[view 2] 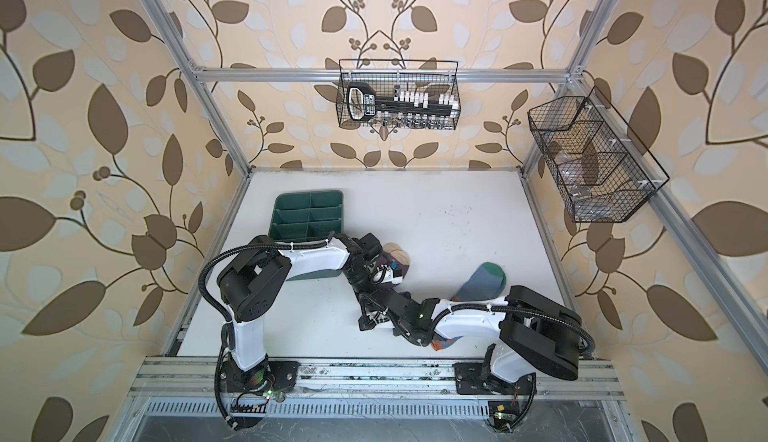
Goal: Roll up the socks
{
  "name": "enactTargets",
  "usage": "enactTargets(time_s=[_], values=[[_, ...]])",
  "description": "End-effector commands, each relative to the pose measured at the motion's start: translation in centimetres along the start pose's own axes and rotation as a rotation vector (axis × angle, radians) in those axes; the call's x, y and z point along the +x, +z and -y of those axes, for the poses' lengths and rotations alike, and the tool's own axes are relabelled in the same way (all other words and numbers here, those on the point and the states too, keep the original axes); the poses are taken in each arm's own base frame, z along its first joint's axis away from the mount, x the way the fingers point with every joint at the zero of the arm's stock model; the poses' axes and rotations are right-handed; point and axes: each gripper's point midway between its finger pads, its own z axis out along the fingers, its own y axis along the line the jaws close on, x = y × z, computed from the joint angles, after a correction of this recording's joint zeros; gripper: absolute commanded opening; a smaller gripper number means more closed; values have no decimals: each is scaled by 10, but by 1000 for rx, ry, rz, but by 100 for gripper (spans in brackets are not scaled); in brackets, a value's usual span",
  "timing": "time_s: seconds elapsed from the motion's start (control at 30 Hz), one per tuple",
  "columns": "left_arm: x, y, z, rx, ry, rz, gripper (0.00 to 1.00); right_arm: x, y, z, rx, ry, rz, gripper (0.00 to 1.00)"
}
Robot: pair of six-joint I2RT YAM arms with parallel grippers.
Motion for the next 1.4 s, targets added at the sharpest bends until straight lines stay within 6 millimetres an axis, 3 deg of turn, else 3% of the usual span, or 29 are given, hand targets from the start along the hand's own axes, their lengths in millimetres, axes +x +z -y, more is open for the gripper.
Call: enactTargets(time_s=[0.0,0.17,0.27,0.33,0.37,0.43,0.5,0.63,0.73,0.83,0.9,1.07,1.13,1.23,1.37], values=[[-19,-32,-16,-191,58,95,19,6,0,-50,-229,-28,-30,0],[-32,-100,-14,-414,108,251,31,10,-11,-51,-324,28,-52,0],[-33,-171,-21,-693,108,445,40,10,-21,-44,-375,90,-33,0],[-22,-235,-26,-965,74,604,50,9,-27,-40,-410,131,-15,0],[-13,-255,-24,-1048,71,654,53,8,-29,-39,-430,145,-5,0],[5,-304,-6,-1211,99,767,61,9,-32,-38,-485,185,-2,0],[16,-327,24,-1217,192,838,69,9,-34,-40,-559,227,1,0],[30,-305,106,-890,545,760,66,12,-31,-40,-670,302,-27,0],[35,-303,135,-769,608,731,60,17,-24,-40,-734,346,-65,0],[34,-291,135,-745,631,670,58,18,-16,-40,-782,385,-76,0],[31,-268,128,-756,677,595,58,18,-12,-40,-795,392,-80,0],[26,-171,110,-908,907,276,62,20,-3,-39,-809,422,-86,0],[23,-130,108,-872,937,229,62,23,0,-38,-816,444,-93,0],[15,-86,103,-783,877,262,63,25,2,-37,-821,456,-97,0],[8,-43,84,-765,798,267,61,23,2,-35,-823,456,-86,0]])
